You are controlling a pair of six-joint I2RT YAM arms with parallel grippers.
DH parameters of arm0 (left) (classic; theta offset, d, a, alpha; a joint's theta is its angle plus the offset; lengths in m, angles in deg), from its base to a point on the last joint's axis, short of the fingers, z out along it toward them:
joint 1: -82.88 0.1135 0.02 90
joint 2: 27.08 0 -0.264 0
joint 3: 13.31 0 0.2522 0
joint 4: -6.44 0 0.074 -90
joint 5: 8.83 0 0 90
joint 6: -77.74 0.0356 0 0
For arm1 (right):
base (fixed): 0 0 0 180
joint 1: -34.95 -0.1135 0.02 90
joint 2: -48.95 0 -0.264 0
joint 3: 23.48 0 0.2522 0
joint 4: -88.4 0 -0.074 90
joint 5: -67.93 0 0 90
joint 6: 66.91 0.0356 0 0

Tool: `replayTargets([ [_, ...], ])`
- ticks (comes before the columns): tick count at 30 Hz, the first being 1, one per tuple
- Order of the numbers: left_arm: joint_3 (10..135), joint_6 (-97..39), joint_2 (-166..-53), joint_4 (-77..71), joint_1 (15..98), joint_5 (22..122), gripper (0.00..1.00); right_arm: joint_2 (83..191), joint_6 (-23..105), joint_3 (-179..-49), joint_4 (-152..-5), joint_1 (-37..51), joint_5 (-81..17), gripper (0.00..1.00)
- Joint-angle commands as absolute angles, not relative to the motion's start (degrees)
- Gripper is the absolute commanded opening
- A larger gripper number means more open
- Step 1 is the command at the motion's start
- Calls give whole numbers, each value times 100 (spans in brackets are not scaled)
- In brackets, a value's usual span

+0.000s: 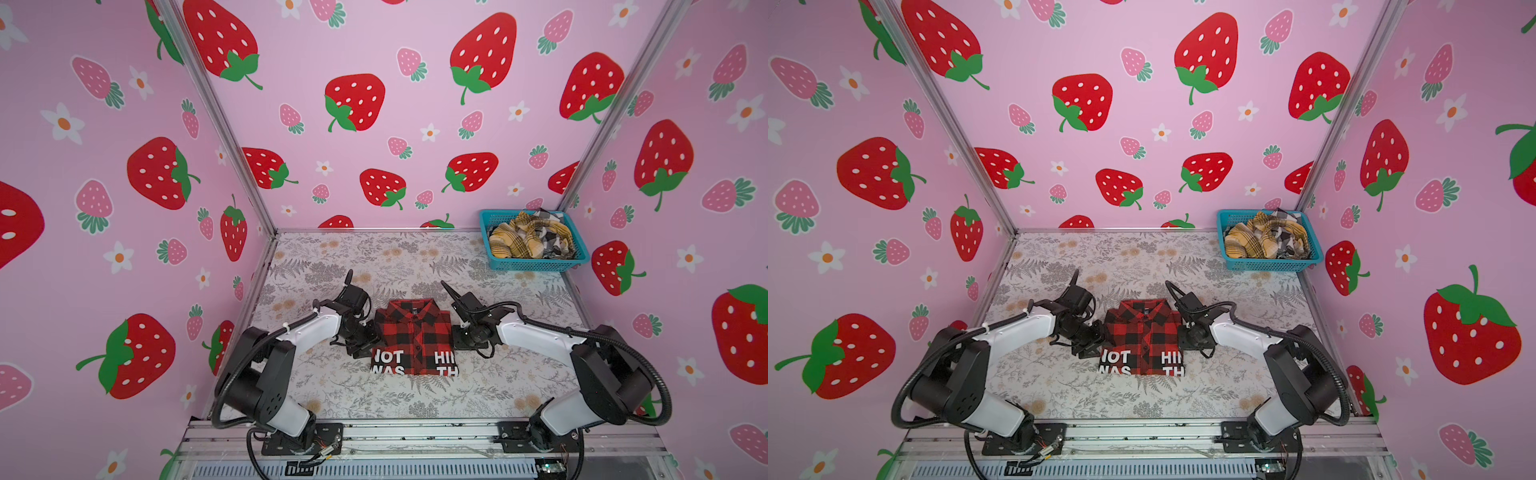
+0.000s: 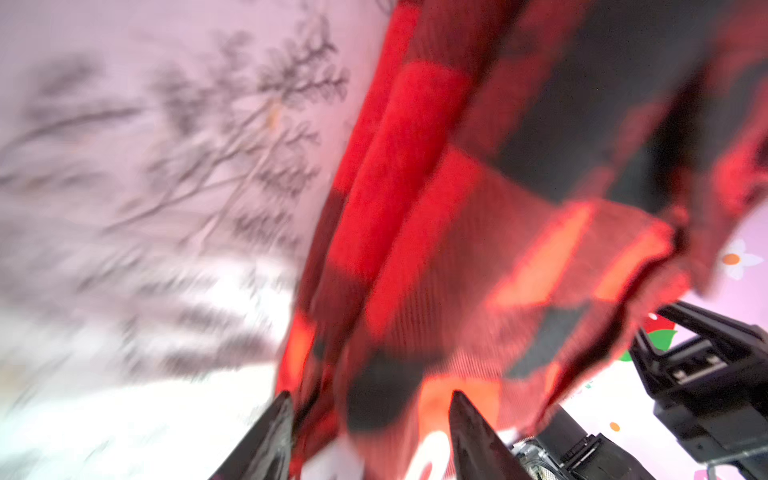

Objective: Fold and stack the long sleeve shirts

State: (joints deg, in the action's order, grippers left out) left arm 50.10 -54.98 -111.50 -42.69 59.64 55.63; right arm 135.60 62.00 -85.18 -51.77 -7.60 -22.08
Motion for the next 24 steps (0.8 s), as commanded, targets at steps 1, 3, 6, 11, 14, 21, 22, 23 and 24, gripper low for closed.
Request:
replayTargets([
  [1, 5751, -5240, -10636, -5234, 5968, 6006, 44, 13048, 6097, -8935, -4760, -967, -2030, 17],
  [3, 5936, -5194, -10753, -5327, 5959, 5804, 24, 12936, 6113, -9072, -4669, -1161, -2098, 17],
  [6, 5888, -5349, -11019, -4937, 5836, 5355, 9, 12880, 6255, -9151, -4734, -1453, -2255, 17],
  [11, 5682, -5506, -11361, -4424, 5750, 5227, 0, 12988, 6563, -8950, -5243, -1649, -2708, 17],
  [14, 5570, -5480, -11617, -4265, 5770, 5277, 0, 13191, 6696, -8710, -5453, -1655, -2805, 17],
  [21, 5142, -5552, -12147, -3809, 5761, 5278, 0, 13661, 6921, -8171, -5636, -1624, -2717, 16],
  [22, 5042, -5564, -12208, -3752, 5758, 5261, 0, 13685, 6940, -8118, -5651, -1619, -2708, 16],
  [23, 4951, -5574, -12251, -3699, 5767, 5252, 0, 13701, 6944, -8081, -5663, -1617, -2692, 16],
  [24, 4865, -5584, -12276, -3657, 5764, 5268, 0, 13698, 6956, -8050, -5683, -1607, -2679, 16],
])
